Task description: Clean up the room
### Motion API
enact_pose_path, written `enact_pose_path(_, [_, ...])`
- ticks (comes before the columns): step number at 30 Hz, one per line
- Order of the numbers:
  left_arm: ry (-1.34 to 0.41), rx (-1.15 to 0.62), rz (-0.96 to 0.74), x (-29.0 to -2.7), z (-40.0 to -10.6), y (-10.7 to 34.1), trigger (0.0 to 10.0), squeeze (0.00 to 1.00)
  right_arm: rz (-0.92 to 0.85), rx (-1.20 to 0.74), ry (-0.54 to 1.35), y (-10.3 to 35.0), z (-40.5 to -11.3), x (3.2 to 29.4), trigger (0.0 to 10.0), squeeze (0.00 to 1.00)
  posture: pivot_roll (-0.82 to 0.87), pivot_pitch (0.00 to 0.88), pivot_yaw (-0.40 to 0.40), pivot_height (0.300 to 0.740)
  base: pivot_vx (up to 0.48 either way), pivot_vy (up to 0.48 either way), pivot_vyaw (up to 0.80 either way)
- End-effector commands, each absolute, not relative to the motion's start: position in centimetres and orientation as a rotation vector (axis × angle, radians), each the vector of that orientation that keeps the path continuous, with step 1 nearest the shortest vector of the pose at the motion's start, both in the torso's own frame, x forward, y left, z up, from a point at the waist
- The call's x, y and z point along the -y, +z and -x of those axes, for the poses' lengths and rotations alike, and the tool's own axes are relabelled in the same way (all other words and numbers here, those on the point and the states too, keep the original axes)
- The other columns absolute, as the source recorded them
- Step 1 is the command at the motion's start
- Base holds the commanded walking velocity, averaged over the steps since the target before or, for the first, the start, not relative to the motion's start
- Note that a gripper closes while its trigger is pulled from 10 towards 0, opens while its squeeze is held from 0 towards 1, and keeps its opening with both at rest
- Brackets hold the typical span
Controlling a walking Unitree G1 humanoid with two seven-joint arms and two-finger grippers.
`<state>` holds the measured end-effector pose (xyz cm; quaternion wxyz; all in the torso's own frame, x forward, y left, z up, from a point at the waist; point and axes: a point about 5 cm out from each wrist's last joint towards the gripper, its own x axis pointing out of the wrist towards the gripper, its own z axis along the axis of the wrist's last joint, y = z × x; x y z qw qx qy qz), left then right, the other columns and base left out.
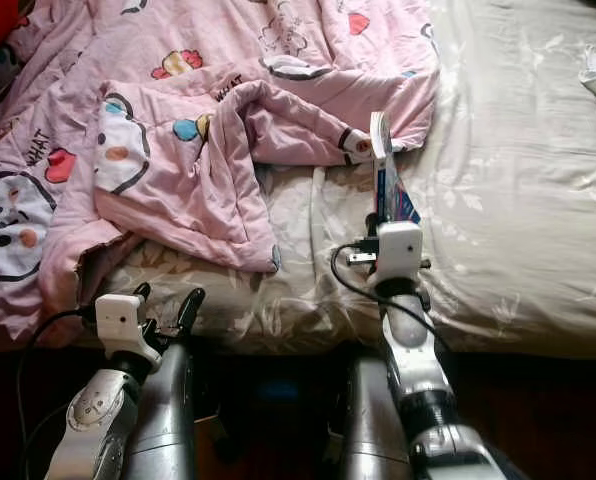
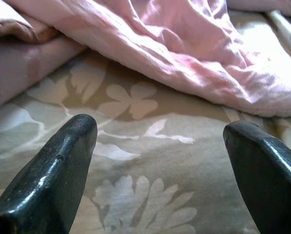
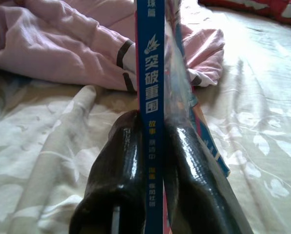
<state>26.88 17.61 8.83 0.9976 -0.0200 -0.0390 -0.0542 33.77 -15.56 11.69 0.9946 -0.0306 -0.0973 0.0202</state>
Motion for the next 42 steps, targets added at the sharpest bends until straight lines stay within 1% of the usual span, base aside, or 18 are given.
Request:
enact_pose_path(1, [-0.092, 0.044, 0.035, -18.0, -26.3, 7.7, 10.0, 0.00, 0.026, 0.185, 0.035, 11.3, -33.0, 15.7, 10.0, 0.00, 0.09, 0.241, -0.067, 0.562, 0.000, 0.000, 0.00])
enact_pose_path(8, [-0.078, 0.059, 0.038, -18.0, -26.6, 7.7, 10.0, 0.00, -0.025, 0.176, 0.072, 11.1, -32.0, 15.0, 10.0, 0.00, 0.08, 0.228, -0.078, 0.562, 0.000, 0.000, 0.00])
enact_pose_path(15, [-0.073, 0.068, 0.037, -18.1, -26.8, 7.6, 10.0, 0.00, -0.045, 0.171, 0.109, 11.5, -32.1, 14.0, 10.0, 0.00, 0.09, 0.216, -0.083, 0.562, 0.000, 0.000, 0.00])
enact_pose_path(34, [-0.088, 0.073, 0.041, -17.9, -26.7, 7.3, 10.0, 0.00, -0.048, 0.147, 0.111, 11.4, -31.7, 14.0, 10.0, 0.00, 0.09, 0.199, -0.076, 0.562, 0.000, 0.000, 0.00])
enact_pose_path(42, [-0.093, 0.077, 0.045, -17.6, -26.8, 7.4, 10.0, 0.00, -0.039, 0.177, 0.093, 12.2, -32.1, 14.5, 10.0, 0.00, 0.08, 0.209, -0.081, 0.562, 0.000, 0.000, 0.00])
